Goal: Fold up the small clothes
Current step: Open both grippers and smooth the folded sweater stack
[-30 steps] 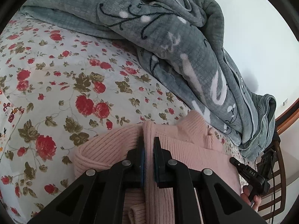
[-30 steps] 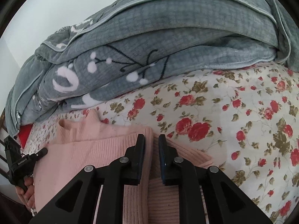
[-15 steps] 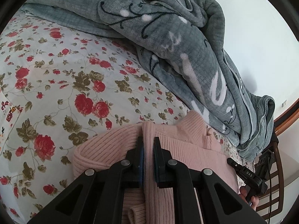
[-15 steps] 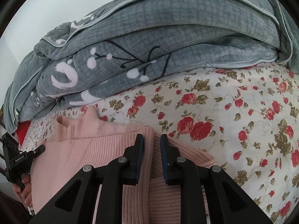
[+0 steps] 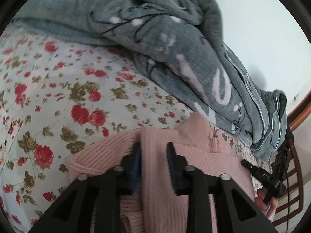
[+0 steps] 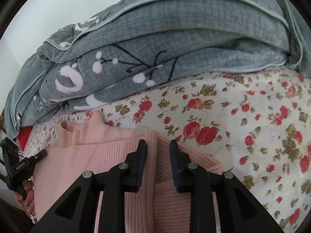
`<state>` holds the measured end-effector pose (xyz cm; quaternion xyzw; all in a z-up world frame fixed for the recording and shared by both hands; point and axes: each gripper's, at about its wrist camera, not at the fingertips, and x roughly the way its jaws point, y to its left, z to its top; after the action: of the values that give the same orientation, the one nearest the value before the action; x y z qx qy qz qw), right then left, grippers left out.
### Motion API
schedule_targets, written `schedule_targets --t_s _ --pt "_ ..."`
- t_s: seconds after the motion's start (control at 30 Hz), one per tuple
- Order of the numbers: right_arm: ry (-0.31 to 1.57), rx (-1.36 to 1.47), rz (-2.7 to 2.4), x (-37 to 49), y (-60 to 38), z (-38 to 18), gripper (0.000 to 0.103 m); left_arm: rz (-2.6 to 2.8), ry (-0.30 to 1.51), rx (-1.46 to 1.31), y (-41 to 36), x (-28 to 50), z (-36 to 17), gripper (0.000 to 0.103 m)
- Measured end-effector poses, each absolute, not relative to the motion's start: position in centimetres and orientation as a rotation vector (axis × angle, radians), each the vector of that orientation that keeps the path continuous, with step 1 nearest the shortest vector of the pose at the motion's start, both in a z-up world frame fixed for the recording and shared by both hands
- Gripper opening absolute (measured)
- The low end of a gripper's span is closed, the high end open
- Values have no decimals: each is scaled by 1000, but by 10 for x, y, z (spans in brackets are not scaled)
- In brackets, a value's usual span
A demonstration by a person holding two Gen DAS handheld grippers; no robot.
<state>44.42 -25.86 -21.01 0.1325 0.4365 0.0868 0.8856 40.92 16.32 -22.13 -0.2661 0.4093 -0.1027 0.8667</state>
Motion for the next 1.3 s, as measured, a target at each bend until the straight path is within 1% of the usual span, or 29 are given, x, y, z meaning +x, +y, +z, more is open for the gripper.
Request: schedule_targets --t_s 0.03,0.07,0.1,0.13,0.17,0.23,0.27,0.3,0.47,0.53,0.57,0.6,0.77,0.87,0.97,1.1,1.23,1.3 --pt "896 263 171 442 -259 -208 34 -216 847 -535 160 408 -218 37" --pt "868 241 148 438 -259 -203 39 -214 838 -521 158 408 -216 39" --pt "842 227 125 433 -260 -198 41 -214 827 -511 157 407 -214 43" --pt "814 219 105 429 -262 -194 42 -215 819 -512 158 406 -213 47" --pt "797 216 93 426 -264 -190 43 -214 811 -516 159 405 -212 48" --pt "762 234 59 418 -273 -179 52 -197 787 -536 164 403 -210 50" --pt "749 256 52 414 -279 -174 56 -186 774 -550 168 402 -209 52" --pt "743 278 51 410 -283 -170 58 -176 760 -568 172 400 -209 56" --pt "765 307 57 384 -297 -148 62 -194 727 -661 187 398 -209 59" --pt "765 285 66 365 -299 -145 66 -204 726 -669 188 398 -209 59" --pt "764 278 68 354 -300 -145 70 -209 720 -666 187 397 -208 59" --pt "767 278 69 345 -300 -147 71 -215 711 -661 186 395 -206 59" --pt "832 397 133 307 -305 -178 71 -250 705 -612 175 378 -199 60" --pt "850 466 179 292 -304 -193 71 -255 717 -645 177 352 -200 60" --pt "861 483 218 286 -298 -196 71 -249 715 -665 187 318 -195 60" --pt "852 441 227 294 -287 -193 72 -269 755 -725 205 289 -201 62" --pt "932 454 232 319 -277 -207 72 -313 870 -757 206 293 -219 62" --pt "952 464 220 328 -276 -215 72 -315 892 -754 203 296 -227 62"
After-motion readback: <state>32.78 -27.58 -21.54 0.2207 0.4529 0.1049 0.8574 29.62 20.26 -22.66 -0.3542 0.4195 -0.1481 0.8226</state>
